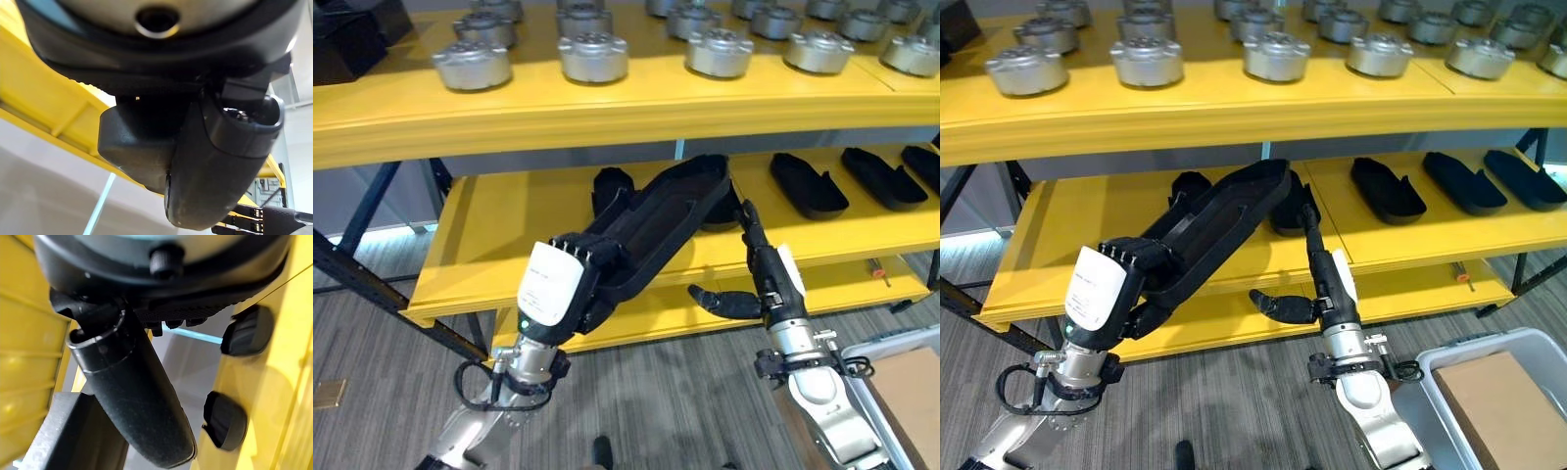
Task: Move parts from the plastic box to the shelf.
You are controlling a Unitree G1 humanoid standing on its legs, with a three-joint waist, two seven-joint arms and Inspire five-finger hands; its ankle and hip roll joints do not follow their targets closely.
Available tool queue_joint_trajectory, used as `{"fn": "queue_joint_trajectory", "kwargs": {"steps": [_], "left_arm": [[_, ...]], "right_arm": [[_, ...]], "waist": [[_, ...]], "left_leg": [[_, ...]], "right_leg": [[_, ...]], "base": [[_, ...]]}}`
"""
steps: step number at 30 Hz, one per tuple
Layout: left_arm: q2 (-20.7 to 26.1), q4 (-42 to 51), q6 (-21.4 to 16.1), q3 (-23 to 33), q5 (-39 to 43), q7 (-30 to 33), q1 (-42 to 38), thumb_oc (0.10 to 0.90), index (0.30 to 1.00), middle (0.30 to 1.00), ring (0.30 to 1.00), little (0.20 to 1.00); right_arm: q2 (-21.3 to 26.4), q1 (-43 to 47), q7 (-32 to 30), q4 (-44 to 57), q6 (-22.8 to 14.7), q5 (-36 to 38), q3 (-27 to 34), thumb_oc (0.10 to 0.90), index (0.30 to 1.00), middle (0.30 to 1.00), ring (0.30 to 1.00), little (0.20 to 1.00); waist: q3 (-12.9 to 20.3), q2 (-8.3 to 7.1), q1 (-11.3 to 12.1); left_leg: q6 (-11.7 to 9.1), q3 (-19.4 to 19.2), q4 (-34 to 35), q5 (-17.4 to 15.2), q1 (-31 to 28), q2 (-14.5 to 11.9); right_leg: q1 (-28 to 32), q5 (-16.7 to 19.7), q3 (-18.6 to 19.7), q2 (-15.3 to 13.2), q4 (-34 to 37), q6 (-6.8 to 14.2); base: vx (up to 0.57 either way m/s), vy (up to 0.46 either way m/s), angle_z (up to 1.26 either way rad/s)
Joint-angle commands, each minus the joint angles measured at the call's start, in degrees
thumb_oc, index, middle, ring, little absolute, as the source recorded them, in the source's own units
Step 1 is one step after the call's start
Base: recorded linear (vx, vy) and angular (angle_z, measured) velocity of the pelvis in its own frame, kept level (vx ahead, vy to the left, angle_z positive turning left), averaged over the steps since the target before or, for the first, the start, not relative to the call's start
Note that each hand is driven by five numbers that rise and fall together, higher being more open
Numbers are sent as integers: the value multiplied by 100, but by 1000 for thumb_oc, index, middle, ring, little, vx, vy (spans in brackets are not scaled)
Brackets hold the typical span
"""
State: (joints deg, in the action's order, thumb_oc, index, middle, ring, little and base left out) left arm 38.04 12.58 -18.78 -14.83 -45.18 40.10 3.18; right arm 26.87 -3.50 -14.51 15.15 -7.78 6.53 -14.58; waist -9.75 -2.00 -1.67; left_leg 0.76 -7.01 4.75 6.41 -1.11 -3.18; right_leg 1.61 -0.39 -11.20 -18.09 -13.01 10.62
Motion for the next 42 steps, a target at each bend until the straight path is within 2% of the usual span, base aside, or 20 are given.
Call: {"fn": "queue_joint_trajectory", "kwargs": {"steps": [1,3,4,7,11,12,13,16,17,18,19,21,22,23,25,27,30,32,37,42], "left_arm": [[-80,824,-172,569,534,123,-733,400,300,300,300,300],[-91,803,-127,562,574,91,-767,400,300,300,300,300],[-118,785,-75,527,542,118,-808,400,300,300,300,300],[-195,801,-28,453,407,183,-1068,400,300,300,300,300],[-203,941,43,514,241,215,-949,400,300,300,300,300],[-201,961,97,560,250,193,-895,400,300,300,300,300],[-97,1008,329,624,252,286,-761,400,300,300,300,300],[-84,995,377,644,240,376,-750,400,300,300,300,300],[-92,996,398,648,240,413,-749,400,300,300,300,300],[-127,988,428,635,275,401,-776,400,300,300,300,300],[-150,983,451,628,379,350,-782,400,300,300,300,300],[-202,1024,562,648,498,322,-708,400,300,300,300,300],[-198,1052,605,654,513,319,-685,400,300,300,300,300],[-190,1068,673,647,513,361,-653,400,300,300,300,300],[-175,1033,734,681,496,496,-625,400,300,300,300,300],[-173,943,781,649,515,629,-639,400,300,300,300,300],[-200,752,836,539,451,722,-723,400,300,300,300,300],[-225,741,858,492,432,737,-730,400,300,300,300,300],[-199,757,847,610,406,569,-655,400,300,300,300,300],[-198,758,847,611,407,569,-654,400,300,300,300,300]], "right_arm": [[344,646,-88,558,-419,-414,220,900,1000,1000,1000,1000],[422,666,-151,563,-505,-386,293,900,1000,1000,1000,1000],[446,683,-97,554,-546,-379,339,900,1000,1000,1000,1000],[489,629,-269,554,-841,-811,557,900,1000,1000,1000,1000],[527,401,-791,625,-1205,-958,891,900,1000,1000,1000,1000],[510,329,-807,667,-1252,-922,975,900,1000,1000,1000,1000],[490,140,-866,826,-1398,-899,1098,900,1000,1000,1000,1000],[527,53,-1021,828,-1540,-1126,1122,900,1000,1000,1000,1000],[569,36,-1157,815,-1555,-1256,1142,900,1000,1000,1000,1000],[599,42,-1285,775,-1568,-1340,1143,900,1000,1000,1000,1000],[610,48,-1316,759,-1573,-1345,1151,900,1000,1000,1000,1000],[655,33,-1189,793,-1642,-1300,1231,900,1000,1000,1000,1000],[696,18,-1166,806,-1673,-1276,1260,900,1000,1000,1000,1000],[771,-21,-1163,821,-1734,-1250,1297,900,1000,1000,1000,1000],[1060,-24,-1384,768,-1887,-1131,1490,900,1000,1000,1000,1000],[1148,40,-1614,705,-1898,-1076,1597,900,1000,1000,1000,1000],[1117,81,-1873,650,-1801,-1089,1698,900,1000,1000,1000,1000],[1062,3,-1998,631,-1875,-1131,1776,900,1000,1000,1000,1000],[845,-108,-2403,798,-1597,-1597,1957,900,1000,1000,1000,1000],[845,-109,-2403,799,-1597,-1598,1956,900,1000,1000,1000,1000]], "waist": [[394,52,-78],[432,-4,-94],[440,-29,-135],[385,16,-321],[375,13,-428],[384,30,-462],[340,82,-555],[267,72,-579],[201,50,-581],[147,63,-619],[137,82,-657],[186,163,-766],[201,170,-774],[205,171,-764],[182,107,-697],[156,95,-684],[142,225,-700],[154,260,-719],[280,271,-668],[280,270,-669]], "left_leg": [[183,-100,-6,-559,-334,267],[140,-59,0,-571,-312,358],[127,-1,-4,-575,-299,439],[169,251,-157,-591,-123,597],[150,189,-477,-755,4,635],[150,161,-568,-859,-24,628],[164,17,-1054,-1104,20,727],[109,-100,-1777,-1099,307,712],[32,-160,-2219,-910,482,669],[-104,-218,-2578,-773,714,436],[-161,-252,-2537,-711,723,274],[-190,-155,-1559,-587,353,-98],[-198,-78,-1285,-537,265,-138],[-244,75,-894,-354,185,-217],[-443,434,-423,250,381,-567],[-506,530,-298,370,463,-728],[-535,518,-55,178,254,-705],[-514,456,-8,107,149,-663],[-408,423,25,-140,-44,-428],[-407,423,25,-140,-45,-426]], "right_leg": [[-24,64,386,1177,542,-383],[48,82,425,1451,861,-512],[50,186,575,1619,1126,-576],[-108,501,1370,1855,1469,-686],[-136,632,1470,1811,1608,-662],[-102,598,1478,1802,1620,-655],[-92,529,1485,1768,1535,-686],[-87,502,1451,1723,1496,-753],[-52,496,1440,1680,1479,-799],[-55,479,1390,1670,1442,-826],[-69,458,1366,1659,1397,-818],[-118,374,1451,1591,1283,-748],[-113,357,1493,1579,1277,-737],[-73,338,1570,1558,1286,-729],[59,334,1754,1430,1350,-724],[134,316,1772,1322,1365,-699],[144,272,1713,1224,1292,-608],[142,271,1640,1173,1273,-580],[159,381,1442,997,1385,-409],[161,381,1441,995,1387,-409]], "base": [[68,0,50],[68,-2,55],[22,3,58],[-16,-20,22],[51,-88,28],[186,-101,10],[137,-60,12],[12,-37,7],[-41,-26,11],[-16,19,37],[49,137,40],[146,281,18],[140,265,-2],[86,226,-11],[74,277,-14],[66,278,-27],[84,310,-43],[93,267,-39],[101,233,0],[30,64,15]]}}
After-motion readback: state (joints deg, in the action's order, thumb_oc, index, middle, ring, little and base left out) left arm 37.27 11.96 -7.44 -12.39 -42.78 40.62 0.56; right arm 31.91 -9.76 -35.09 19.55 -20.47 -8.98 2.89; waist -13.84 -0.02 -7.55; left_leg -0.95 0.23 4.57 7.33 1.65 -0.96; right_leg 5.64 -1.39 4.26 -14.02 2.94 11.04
